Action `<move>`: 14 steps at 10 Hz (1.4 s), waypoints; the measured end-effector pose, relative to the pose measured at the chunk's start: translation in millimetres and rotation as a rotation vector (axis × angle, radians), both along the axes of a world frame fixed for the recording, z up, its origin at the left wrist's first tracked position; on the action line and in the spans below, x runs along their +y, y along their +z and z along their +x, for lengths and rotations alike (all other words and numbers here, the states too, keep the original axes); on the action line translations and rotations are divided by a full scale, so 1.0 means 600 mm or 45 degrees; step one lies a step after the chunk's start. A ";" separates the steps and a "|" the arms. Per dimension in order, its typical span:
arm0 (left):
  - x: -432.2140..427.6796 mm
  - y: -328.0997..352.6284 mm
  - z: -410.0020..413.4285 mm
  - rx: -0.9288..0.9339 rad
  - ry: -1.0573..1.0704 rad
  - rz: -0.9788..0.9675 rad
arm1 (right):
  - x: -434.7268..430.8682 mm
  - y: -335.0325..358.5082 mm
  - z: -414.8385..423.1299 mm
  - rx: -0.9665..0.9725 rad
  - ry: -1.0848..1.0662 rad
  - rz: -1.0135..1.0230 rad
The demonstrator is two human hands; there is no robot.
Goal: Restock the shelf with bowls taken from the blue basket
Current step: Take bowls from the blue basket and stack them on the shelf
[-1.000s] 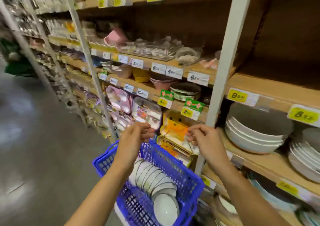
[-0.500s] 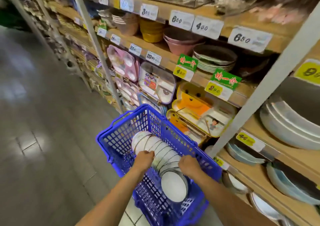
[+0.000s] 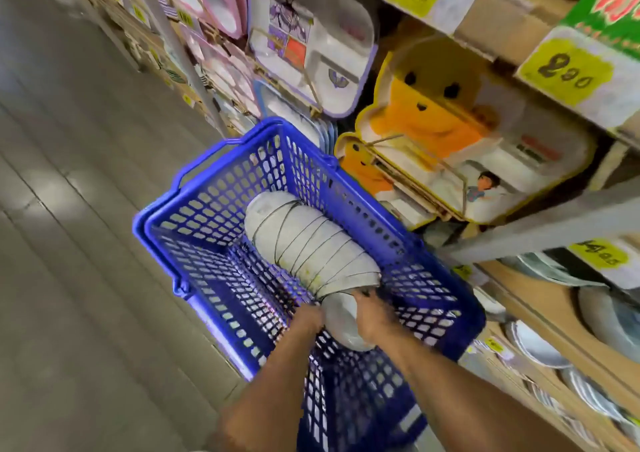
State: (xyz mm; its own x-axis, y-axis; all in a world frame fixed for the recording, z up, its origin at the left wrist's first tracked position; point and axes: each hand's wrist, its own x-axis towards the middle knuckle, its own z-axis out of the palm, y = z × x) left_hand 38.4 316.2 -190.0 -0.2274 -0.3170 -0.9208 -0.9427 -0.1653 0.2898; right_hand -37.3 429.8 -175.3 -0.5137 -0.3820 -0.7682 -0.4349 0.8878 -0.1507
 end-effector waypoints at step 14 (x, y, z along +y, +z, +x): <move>-0.168 0.537 -0.080 1.578 0.788 0.093 | -0.129 0.581 -0.070 -0.287 -1.139 -1.263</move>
State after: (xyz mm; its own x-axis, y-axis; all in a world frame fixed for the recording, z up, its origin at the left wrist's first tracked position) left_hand -9.9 215.6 132.2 -0.7418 -0.6254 -0.2421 0.1519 -0.5084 0.8476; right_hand -79.6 352.3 173.4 -0.7765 -0.4237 -0.4663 0.3484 0.3279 -0.8781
